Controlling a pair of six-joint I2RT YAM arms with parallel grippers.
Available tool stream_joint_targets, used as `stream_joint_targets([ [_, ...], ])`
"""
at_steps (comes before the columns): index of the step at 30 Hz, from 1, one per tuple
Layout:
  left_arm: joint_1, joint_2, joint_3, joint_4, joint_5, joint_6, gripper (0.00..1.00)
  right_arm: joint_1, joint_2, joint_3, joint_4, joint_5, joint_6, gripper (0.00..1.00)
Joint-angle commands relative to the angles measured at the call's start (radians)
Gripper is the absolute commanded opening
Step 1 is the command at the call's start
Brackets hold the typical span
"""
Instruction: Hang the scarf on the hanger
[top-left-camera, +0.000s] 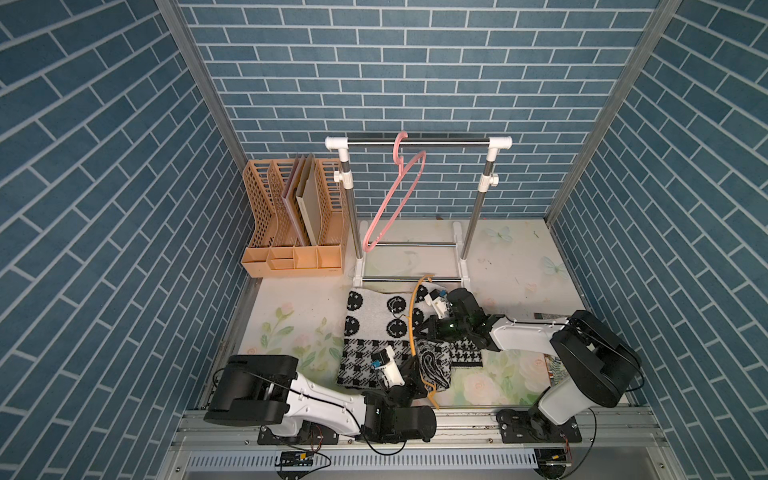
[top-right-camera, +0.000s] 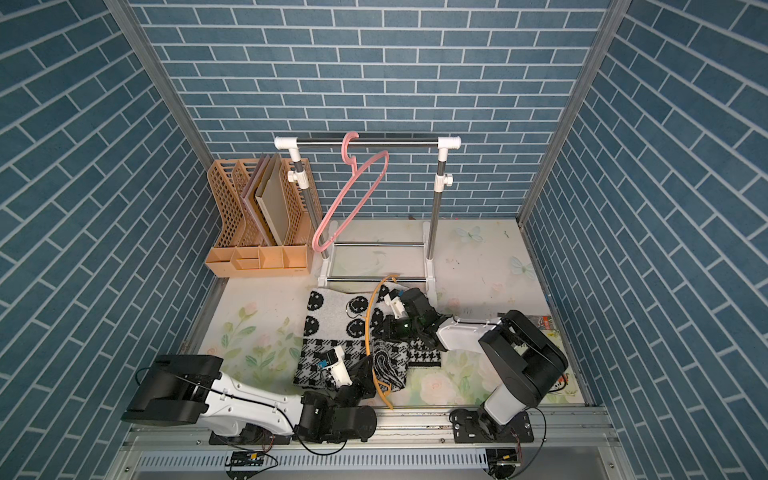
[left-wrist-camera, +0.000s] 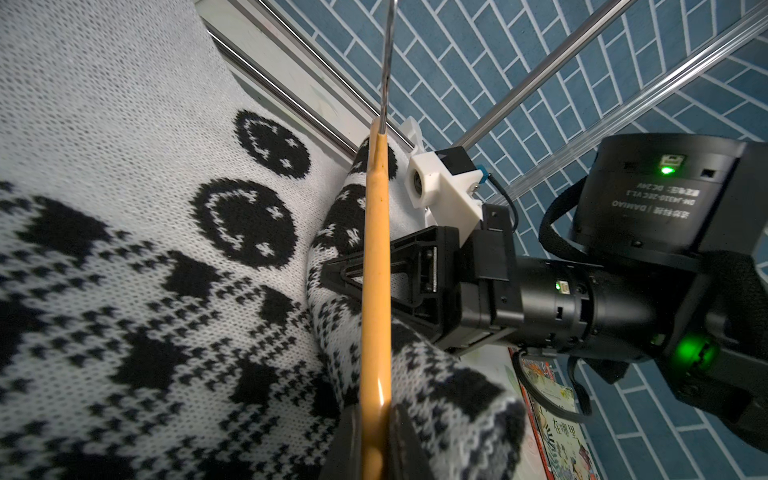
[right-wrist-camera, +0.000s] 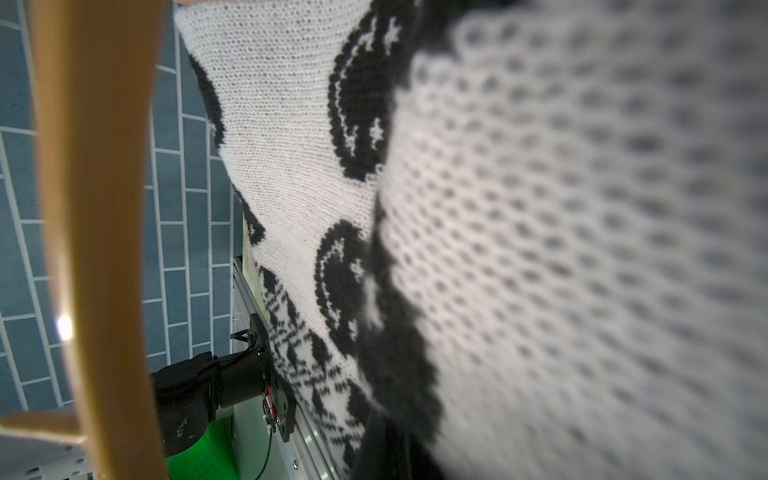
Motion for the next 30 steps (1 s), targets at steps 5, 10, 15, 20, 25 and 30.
stream_joint_targets([
  [5,0.003,-0.010,0.015,-0.009,0.038,0.066,0.00,0.005,0.072,0.027,0.104,0.045,-0.030,0.00],
  [10,0.003,-0.021,0.029,0.004,0.044,0.114,0.00,0.005,0.146,0.045,0.139,-0.021,-0.051,0.00],
  [15,0.002,-0.004,0.064,0.015,0.058,0.191,0.00,0.020,0.174,0.063,0.209,-0.075,-0.097,0.00],
  [20,0.002,-0.009,0.063,0.021,0.060,0.205,0.00,0.023,0.208,0.095,0.246,-0.068,-0.123,0.00],
  [25,0.002,-0.008,0.059,0.020,0.069,0.204,0.00,0.032,0.285,0.149,0.175,-0.071,-0.118,0.05],
  [30,0.002,-0.005,0.060,0.008,0.071,0.201,0.00,0.031,0.228,0.107,0.207,-0.067,-0.107,0.28],
])
